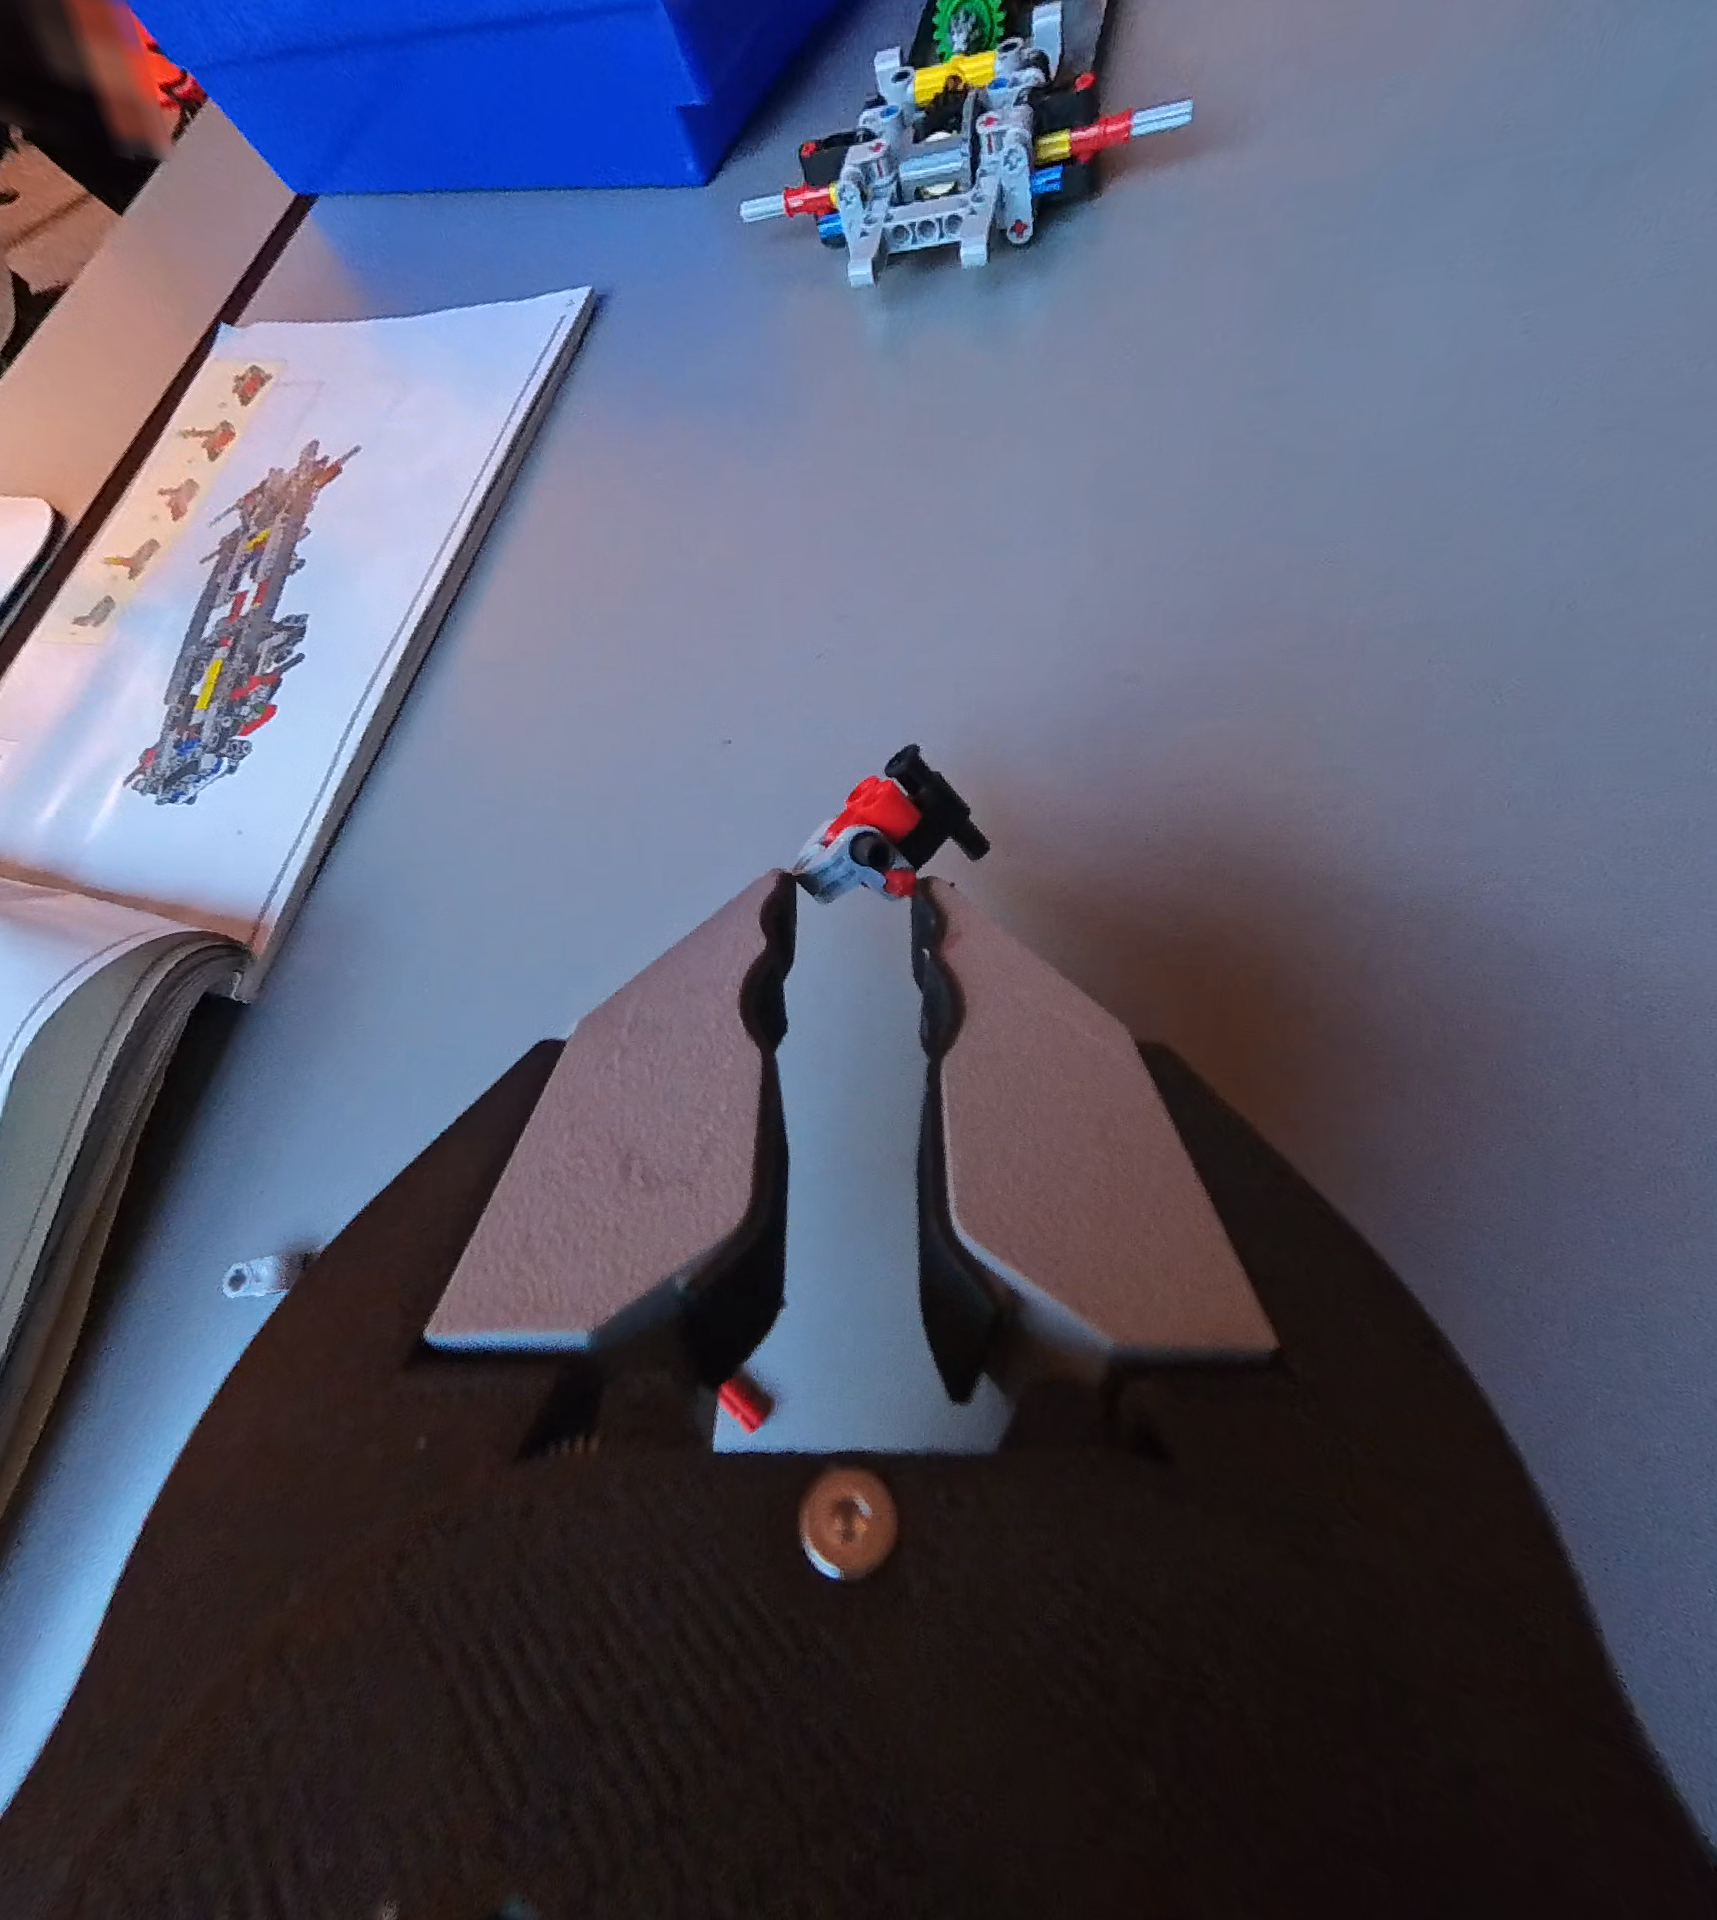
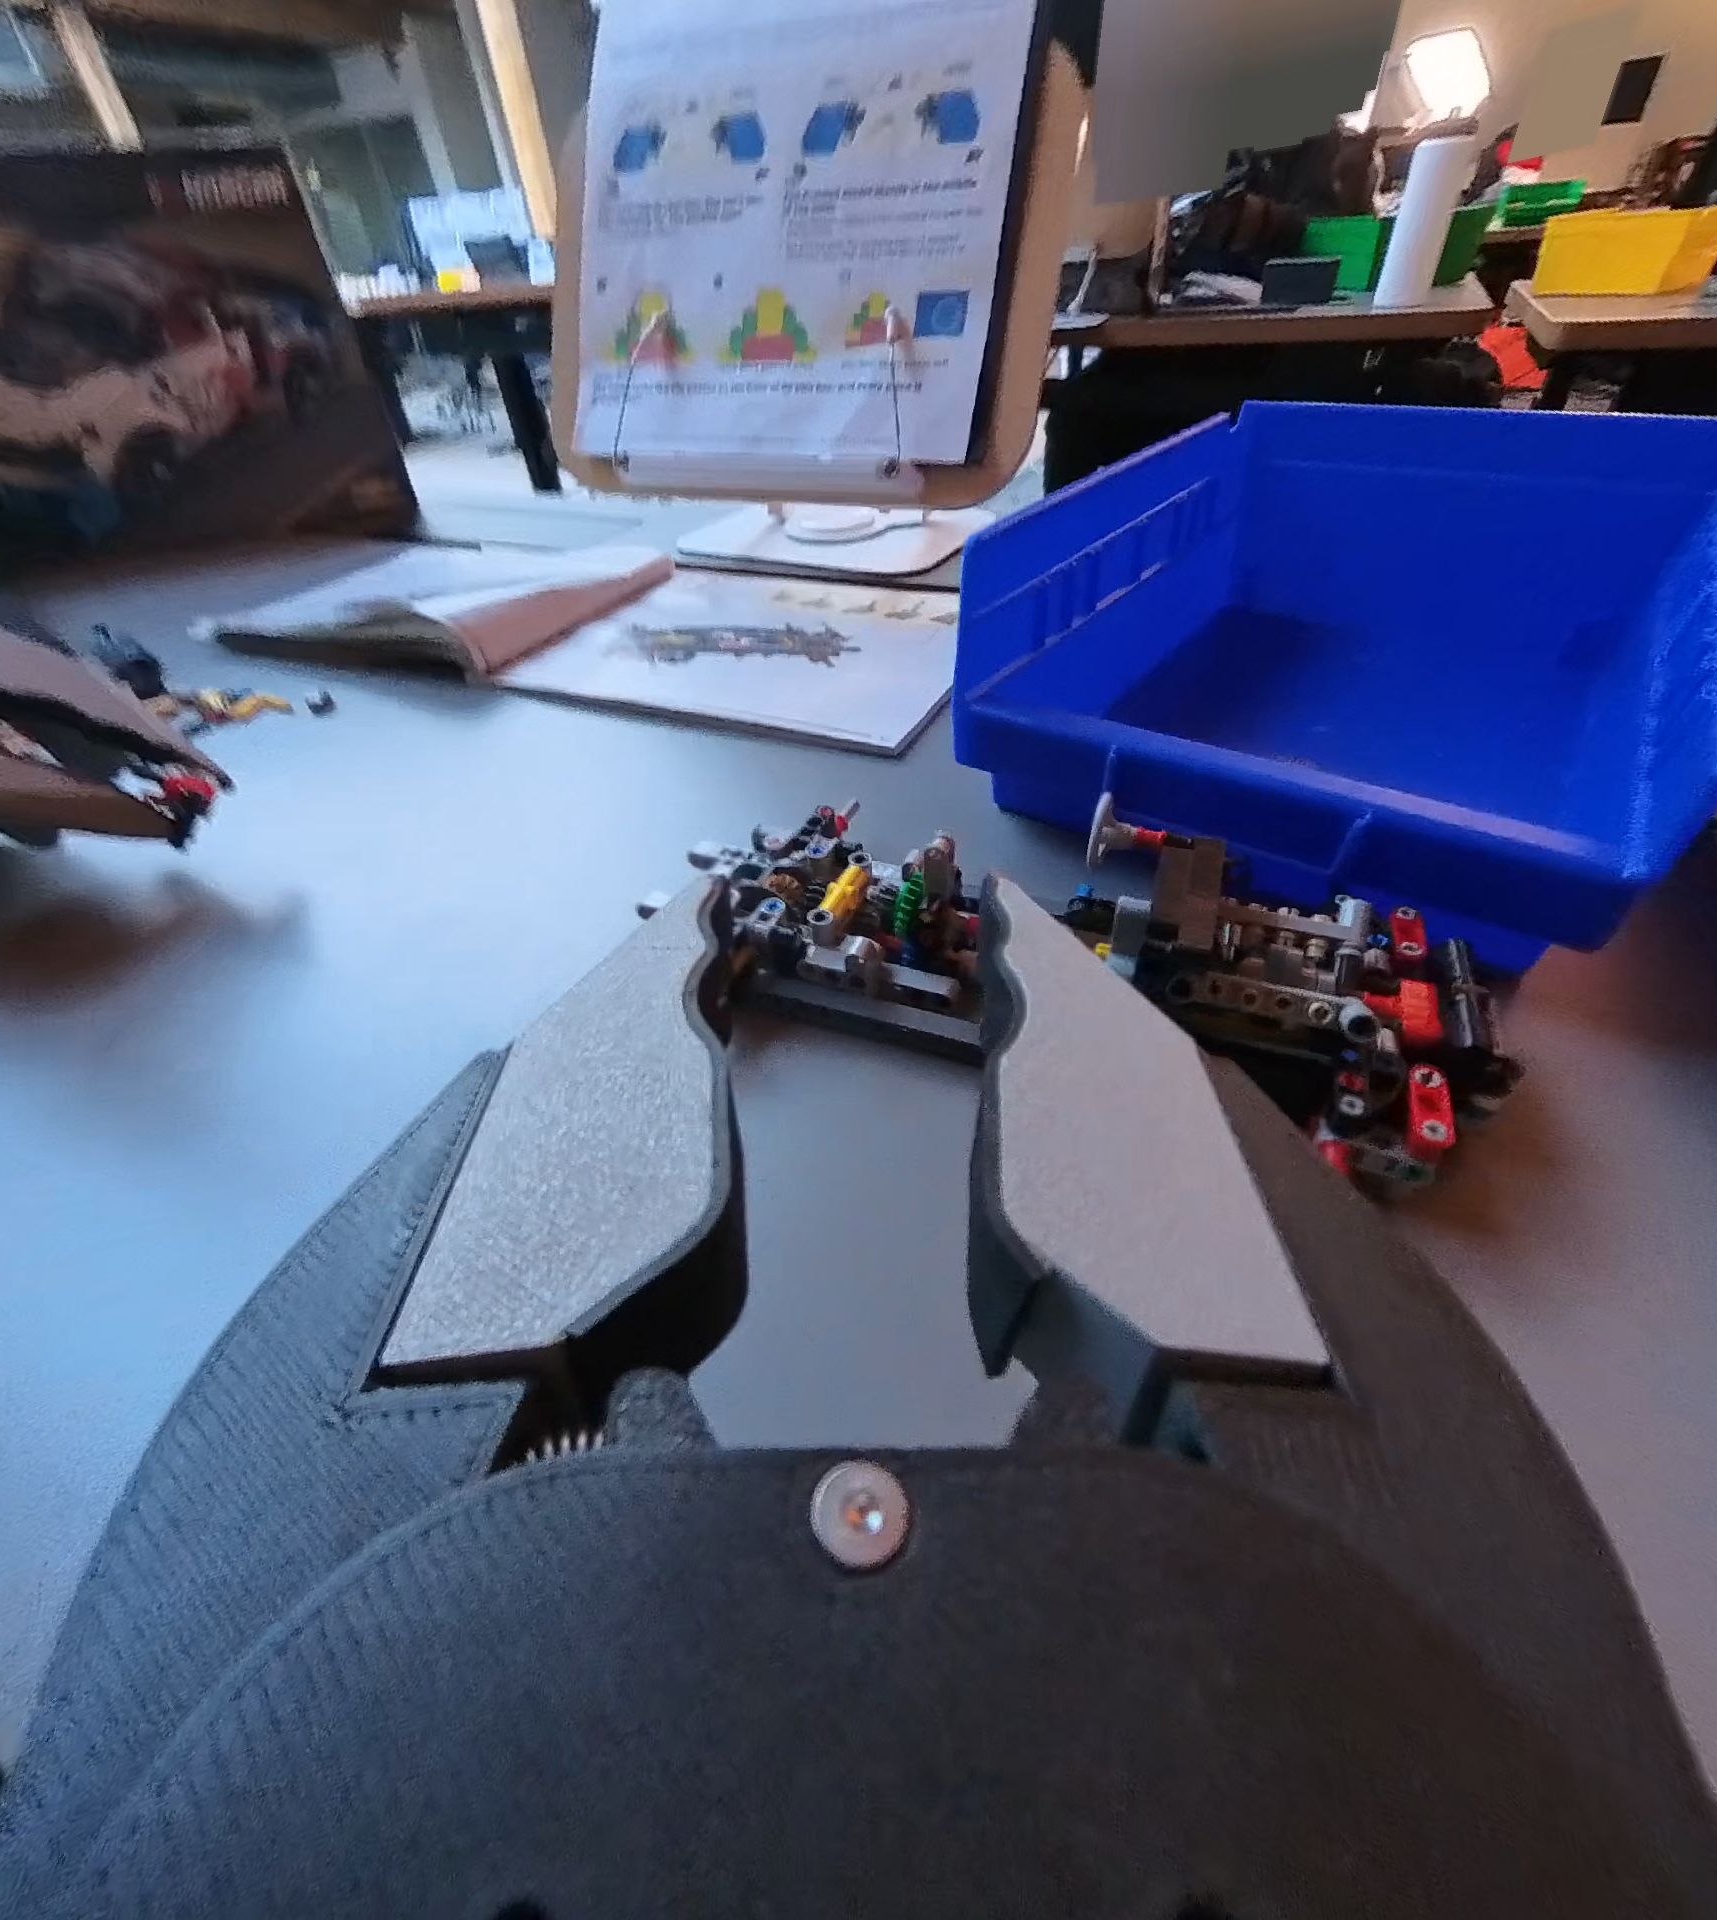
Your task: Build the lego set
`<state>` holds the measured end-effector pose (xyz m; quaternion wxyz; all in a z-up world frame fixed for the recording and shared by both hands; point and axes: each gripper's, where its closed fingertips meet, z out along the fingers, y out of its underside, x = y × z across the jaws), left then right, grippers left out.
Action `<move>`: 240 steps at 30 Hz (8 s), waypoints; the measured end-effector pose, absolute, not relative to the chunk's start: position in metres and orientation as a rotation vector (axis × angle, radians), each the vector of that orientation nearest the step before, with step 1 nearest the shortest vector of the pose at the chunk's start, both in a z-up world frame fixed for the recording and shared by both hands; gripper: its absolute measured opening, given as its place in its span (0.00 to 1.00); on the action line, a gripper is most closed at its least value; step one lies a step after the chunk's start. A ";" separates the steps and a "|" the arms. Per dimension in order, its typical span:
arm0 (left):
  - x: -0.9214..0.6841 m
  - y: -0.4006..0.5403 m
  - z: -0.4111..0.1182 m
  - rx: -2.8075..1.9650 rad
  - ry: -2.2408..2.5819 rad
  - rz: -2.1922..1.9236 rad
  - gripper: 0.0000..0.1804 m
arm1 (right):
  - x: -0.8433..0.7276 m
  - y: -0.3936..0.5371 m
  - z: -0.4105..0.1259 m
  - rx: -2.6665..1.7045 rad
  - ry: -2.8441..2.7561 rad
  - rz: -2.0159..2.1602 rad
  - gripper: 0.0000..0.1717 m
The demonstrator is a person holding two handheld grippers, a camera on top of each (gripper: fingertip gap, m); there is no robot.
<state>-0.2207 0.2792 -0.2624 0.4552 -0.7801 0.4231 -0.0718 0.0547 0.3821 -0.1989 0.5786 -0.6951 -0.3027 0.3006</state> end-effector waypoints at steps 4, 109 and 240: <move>-0.223 0.285 -0.258 -1.914 1.011 -0.216 0.11 | 0.048 0.404 -0.217 -1.659 -0.888 0.540 0.23; -0.247 0.272 -0.270 -2.072 0.925 -0.368 0.11 | 0.099 0.479 -0.252 -2.003 -0.711 0.682 0.03; -0.270 0.279 -0.208 -1.875 0.674 -0.483 0.08 | -0.181 0.242 -0.229 -1.846 -1.549 1.261 0.21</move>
